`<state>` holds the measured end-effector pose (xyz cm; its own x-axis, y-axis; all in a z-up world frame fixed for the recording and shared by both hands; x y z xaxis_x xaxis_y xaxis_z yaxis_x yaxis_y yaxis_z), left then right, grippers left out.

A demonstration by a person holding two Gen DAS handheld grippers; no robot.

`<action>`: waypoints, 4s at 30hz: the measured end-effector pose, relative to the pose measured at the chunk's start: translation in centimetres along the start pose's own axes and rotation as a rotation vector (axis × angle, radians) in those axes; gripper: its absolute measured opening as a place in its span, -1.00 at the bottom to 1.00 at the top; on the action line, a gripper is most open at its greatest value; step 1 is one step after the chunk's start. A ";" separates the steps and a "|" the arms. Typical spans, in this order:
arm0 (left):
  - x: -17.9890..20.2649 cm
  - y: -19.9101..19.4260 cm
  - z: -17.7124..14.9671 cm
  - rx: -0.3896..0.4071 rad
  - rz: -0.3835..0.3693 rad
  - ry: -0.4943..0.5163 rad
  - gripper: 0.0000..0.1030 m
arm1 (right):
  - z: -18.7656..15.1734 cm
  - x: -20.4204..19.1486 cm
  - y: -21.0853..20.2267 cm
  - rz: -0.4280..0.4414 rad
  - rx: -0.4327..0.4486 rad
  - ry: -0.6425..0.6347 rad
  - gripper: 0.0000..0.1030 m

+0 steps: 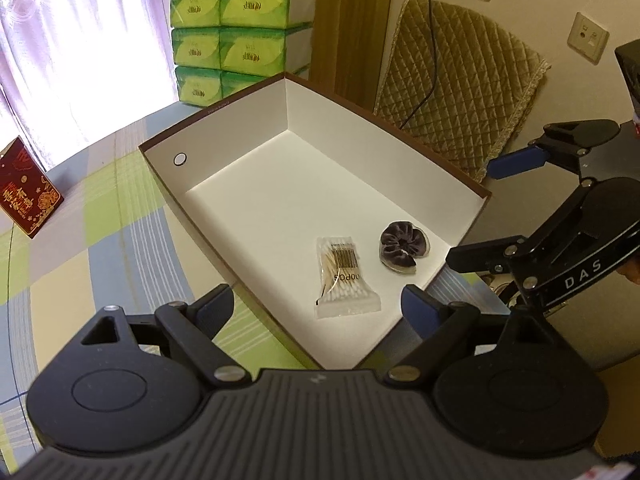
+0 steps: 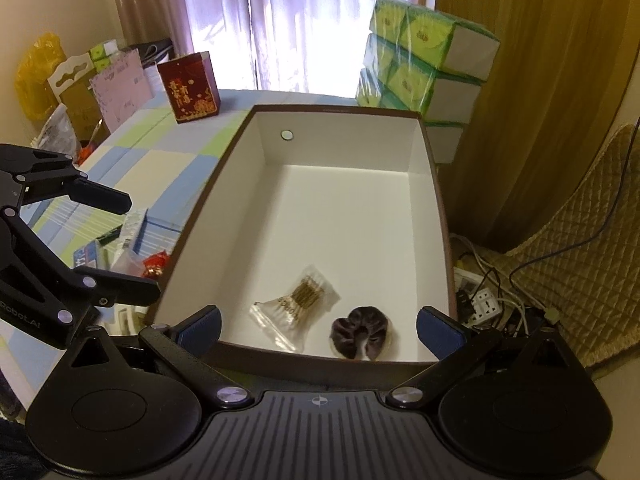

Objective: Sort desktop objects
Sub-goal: 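Withdraw both tools from the box back toward the remaining items, then grasp the cream claw clip with the right tool while the left tool grasps the blue floss pack, then carry the claw clip and floss pack over the brown box with both tools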

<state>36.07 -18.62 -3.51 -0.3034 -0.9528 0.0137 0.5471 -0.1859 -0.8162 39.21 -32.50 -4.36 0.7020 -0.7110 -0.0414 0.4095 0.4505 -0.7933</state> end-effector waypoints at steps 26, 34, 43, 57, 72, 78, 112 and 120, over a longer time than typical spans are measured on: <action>-8.9 -10.0 -10.9 0.062 0.049 -0.089 0.72 | -4.0 -11.0 -2.8 0.039 0.119 0.221 0.96; -12.9 -9.3 -15.0 -0.010 0.072 -0.136 0.71 | -5.3 -15.1 0.1 0.088 0.047 0.187 0.96; -17.2 -8.1 -17.8 -0.059 0.090 -0.175 0.71 | -6.2 -19.0 4.5 0.107 0.003 0.119 0.83; -22.6 -4.7 -20.3 -0.119 0.108 -0.220 0.70 | -6.6 -22.0 12.6 0.059 -0.046 -0.172 0.34; -22.9 1.0 -18.7 -0.186 0.025 -0.137 0.65 | -7.8 -21.1 14.8 -0.014 -0.113 -0.075 -0.16; -22.4 3.2 -18.1 -0.231 -0.027 -0.062 0.60 | -9.8 -18.8 12.7 -0.047 -0.155 0.082 -0.19; -22.2 3.2 -16.8 -0.204 0.003 -0.020 0.61 | -12.2 -15.3 9.6 -0.170 -0.155 0.251 -0.25; -20.9 -0.8 -16.0 -0.146 0.007 -0.039 0.61 | -11.1 -14.5 5.9 -0.095 -0.100 0.257 -0.25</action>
<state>29.45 5.25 -12.36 -0.2682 -0.9630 0.0276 0.4292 -0.1451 -0.8915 24.98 -25.46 -15.19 0.4878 -0.8665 -0.1063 0.3977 0.3289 -0.8565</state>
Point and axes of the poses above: each gripper's, at about its wrist camera, not at the fingertips, and y roughly the way its jaws point, x to its right, z to its top, the point moved 3 cm from there along y, roughly the way its jaws point
